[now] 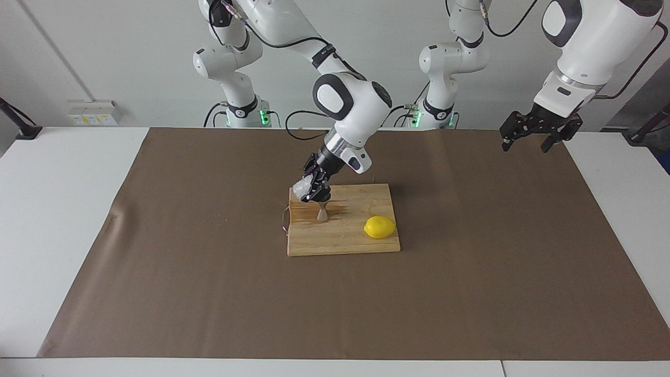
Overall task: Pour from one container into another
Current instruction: 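Tilt the glass with the right gripper above the metal cup to pour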
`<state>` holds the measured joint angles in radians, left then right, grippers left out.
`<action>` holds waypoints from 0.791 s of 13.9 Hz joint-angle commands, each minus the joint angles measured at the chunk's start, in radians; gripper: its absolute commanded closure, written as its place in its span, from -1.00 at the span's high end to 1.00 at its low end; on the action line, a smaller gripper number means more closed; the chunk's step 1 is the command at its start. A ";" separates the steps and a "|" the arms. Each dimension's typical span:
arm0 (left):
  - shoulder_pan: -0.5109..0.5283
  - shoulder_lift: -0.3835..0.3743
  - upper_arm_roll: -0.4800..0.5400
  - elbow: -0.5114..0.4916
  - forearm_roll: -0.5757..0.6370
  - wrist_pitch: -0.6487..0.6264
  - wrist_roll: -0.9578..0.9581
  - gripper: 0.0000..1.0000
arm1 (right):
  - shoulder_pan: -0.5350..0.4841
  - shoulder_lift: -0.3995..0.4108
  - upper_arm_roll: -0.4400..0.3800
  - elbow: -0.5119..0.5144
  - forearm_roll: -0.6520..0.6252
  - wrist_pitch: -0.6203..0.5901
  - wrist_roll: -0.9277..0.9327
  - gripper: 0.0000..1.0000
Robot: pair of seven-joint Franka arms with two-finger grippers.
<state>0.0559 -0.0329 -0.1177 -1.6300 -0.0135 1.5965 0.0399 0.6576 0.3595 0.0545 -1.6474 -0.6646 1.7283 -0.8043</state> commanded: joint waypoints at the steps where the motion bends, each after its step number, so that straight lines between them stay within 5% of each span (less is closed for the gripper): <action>1: 0.009 -0.010 -0.007 -0.011 0.012 0.000 0.008 1.00 | 0.019 -0.002 -0.001 -0.008 -0.047 -0.021 0.014 -1.00; 11: 0.009 -0.010 -0.007 -0.011 0.012 0.000 0.008 1.00 | 0.023 -0.008 0.002 -0.026 -0.101 -0.027 0.023 -1.00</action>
<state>0.0559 -0.0329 -0.1177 -1.6300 -0.0135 1.5965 0.0399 0.6770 0.3596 0.0546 -1.6524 -0.7274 1.7113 -0.8043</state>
